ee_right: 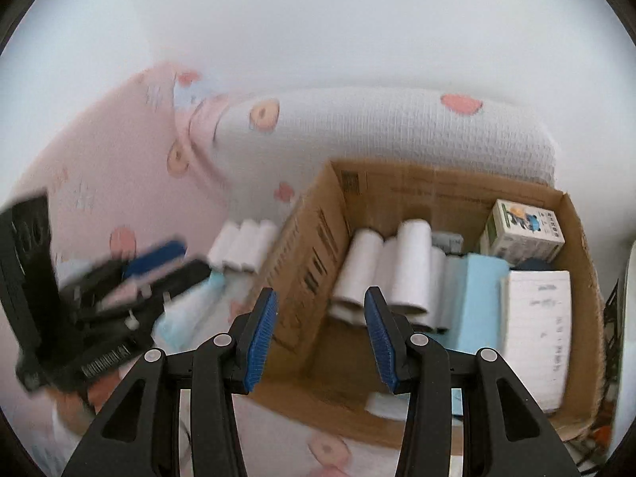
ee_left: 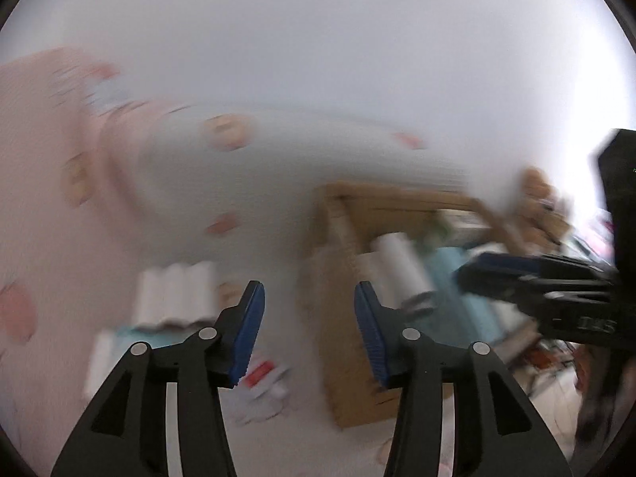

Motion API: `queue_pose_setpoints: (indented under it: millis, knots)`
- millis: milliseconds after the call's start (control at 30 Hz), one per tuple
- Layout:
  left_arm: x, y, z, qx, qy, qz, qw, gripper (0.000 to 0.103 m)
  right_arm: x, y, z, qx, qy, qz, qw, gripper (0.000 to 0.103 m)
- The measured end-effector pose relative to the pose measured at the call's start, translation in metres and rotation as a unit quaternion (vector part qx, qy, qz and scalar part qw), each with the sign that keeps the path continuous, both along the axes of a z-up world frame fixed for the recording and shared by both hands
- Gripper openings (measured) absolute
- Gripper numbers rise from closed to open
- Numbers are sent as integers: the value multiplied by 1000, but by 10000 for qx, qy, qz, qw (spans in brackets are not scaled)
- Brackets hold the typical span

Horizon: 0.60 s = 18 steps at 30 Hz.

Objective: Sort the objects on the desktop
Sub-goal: 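Withdraw both grippers up out of the box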

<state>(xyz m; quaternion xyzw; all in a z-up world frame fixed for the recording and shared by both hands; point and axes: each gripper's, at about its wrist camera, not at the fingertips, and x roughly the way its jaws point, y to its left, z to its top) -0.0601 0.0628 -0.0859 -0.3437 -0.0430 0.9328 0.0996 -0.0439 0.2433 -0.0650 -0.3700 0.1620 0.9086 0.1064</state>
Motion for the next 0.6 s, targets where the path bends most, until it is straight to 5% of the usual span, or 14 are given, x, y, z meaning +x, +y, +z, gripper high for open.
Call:
queue_pose_setpoints:
  millis: [133, 233, 400, 600]
  knots:
    - [12, -5, 3, 87, -3, -12, 10000, 53, -8, -23, 2, -47, 1, 191, 9998, 42]
    - [24, 4, 4, -138, 95, -84, 9998, 61, 1, -37, 2, 390, -210, 64, 9990, 42]
    - [30, 35, -10, -868, -317, -402, 9949, 62, 11, -43, -9, 916, -873, -281, 9916, 42]
    - [31, 30, -14, -1057, -563, -237, 9925, 62, 12, -43, -13, 1103, -1130, -395, 9867, 42]
